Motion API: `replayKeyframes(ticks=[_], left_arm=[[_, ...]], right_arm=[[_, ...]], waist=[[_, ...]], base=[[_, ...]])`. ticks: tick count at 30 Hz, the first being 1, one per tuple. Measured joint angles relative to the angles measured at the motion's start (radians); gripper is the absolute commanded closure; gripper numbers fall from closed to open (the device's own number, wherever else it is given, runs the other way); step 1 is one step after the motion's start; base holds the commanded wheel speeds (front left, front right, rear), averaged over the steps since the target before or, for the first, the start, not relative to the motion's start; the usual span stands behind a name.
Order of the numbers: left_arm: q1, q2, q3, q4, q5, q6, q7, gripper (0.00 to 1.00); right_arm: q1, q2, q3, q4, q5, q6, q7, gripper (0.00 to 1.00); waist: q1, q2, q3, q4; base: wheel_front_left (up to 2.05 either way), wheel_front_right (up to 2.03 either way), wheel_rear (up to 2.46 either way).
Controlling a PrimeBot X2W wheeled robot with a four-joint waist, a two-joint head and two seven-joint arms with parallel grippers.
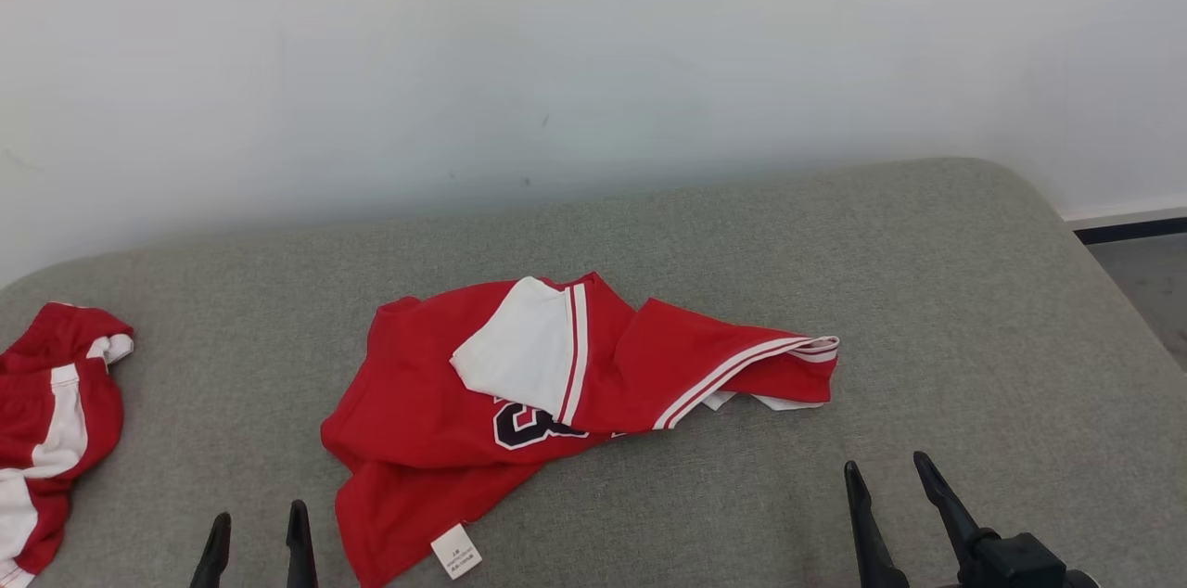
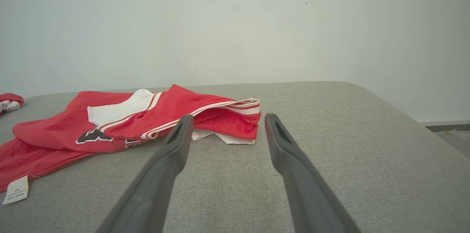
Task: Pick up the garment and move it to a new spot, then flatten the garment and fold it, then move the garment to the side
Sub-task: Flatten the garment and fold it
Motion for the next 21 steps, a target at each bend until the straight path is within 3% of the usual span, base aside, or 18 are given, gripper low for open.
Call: replayKeyframes(ticks=[8, 13, 17, 21], left_arm=[[0.020, -0.033, 0.064, -0.007, 0.030, -0.040, -0.001, 0.00], [0.019, -0.041, 0.074, -0.006, 0.039, -0.056, -0.001, 0.00], [0.011, -0.044, 0.072, -0.004, 0.046, -0.065, -0.001, 0.00], [-0.009, -0.045, 0.067, -0.003, 0.055, -0.067, -0.001, 0.00]], right_arm=[[0.013, 0.000, -0.014, -0.002, -0.009, 0.000, 0.010, 0.00], [-0.044, 0.000, -0.008, 0.028, -0.041, 0.000, 0.075, 0.00], [-0.129, -0.001, 0.034, 0.087, -0.077, 0.000, 0.167, 0.00], [-0.228, -0.029, 0.139, 0.161, -0.121, 0.000, 0.211, 0.00]], waist=[[0.0000, 0.0000, -0.004, 0.001], [0.0001, 0.0000, 0.011, 0.004], [0.0001, 0.0000, 0.028, 0.012], [0.0001, 0.0001, 0.048, 0.027]], base=[[0.00, 0.00, 0.00], [0.00, 0.00, 0.00], [0.00, 0.00, 0.00], [0.00, 0.00, 0.00]])
